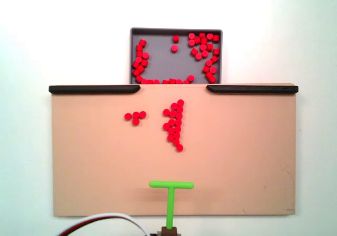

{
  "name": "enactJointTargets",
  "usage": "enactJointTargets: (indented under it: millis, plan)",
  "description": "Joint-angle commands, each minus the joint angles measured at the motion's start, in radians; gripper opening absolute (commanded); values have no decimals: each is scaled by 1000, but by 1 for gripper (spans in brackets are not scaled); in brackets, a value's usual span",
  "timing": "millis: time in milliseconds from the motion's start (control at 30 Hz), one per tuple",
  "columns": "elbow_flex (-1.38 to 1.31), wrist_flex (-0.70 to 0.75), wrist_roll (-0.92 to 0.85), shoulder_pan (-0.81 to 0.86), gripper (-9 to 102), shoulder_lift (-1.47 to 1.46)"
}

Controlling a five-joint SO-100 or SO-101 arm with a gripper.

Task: Gather the right side granules

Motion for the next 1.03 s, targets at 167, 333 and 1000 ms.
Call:
enactJointTargets:
  millis: [167,333,1000]
  plan:
    - [-17,-3,-43,-3,0,46]
    - [-17,-3,-67,5,0,89]
    - [-17,-3,-83,-8,0,114]
